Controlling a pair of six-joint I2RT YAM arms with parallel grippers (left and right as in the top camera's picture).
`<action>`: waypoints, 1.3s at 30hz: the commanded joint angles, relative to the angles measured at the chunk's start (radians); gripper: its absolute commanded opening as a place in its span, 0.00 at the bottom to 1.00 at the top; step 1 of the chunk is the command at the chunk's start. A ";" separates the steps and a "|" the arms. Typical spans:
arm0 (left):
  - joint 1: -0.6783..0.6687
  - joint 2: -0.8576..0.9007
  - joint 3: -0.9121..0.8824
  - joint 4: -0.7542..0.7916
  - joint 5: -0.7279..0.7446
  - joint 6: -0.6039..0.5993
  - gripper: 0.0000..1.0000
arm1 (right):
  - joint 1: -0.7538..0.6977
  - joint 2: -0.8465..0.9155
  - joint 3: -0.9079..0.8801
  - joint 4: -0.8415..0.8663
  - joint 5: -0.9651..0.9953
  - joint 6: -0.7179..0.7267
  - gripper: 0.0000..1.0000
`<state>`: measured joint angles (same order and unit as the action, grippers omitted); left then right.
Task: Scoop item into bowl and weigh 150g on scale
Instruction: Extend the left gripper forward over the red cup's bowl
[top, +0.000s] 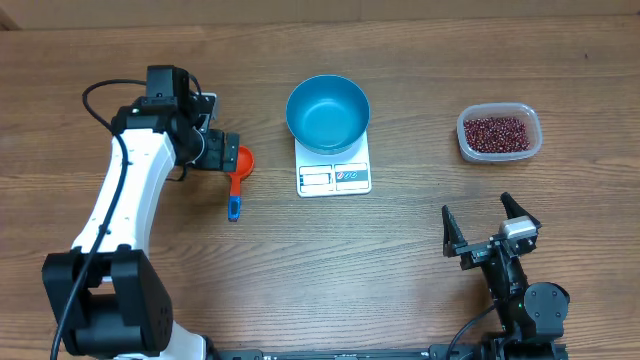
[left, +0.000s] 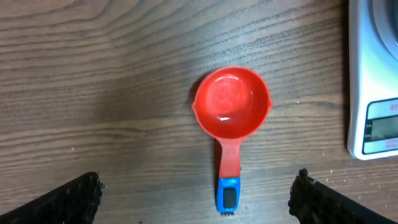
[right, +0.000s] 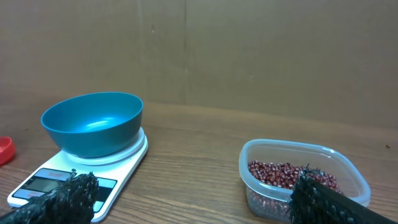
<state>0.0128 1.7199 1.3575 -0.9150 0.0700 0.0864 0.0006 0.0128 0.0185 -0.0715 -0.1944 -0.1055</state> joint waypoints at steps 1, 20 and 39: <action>0.002 0.031 0.027 0.013 -0.008 0.027 1.00 | -0.004 -0.011 -0.011 0.006 0.002 0.000 1.00; 0.002 0.145 0.027 0.090 -0.029 0.048 0.99 | -0.004 -0.011 -0.011 0.006 0.002 0.000 1.00; 0.002 0.190 0.024 0.112 -0.053 0.049 0.99 | -0.004 -0.011 -0.011 0.006 0.002 0.000 1.00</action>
<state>0.0128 1.9011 1.3632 -0.8093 0.0441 0.1127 0.0006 0.0128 0.0181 -0.0711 -0.1947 -0.1055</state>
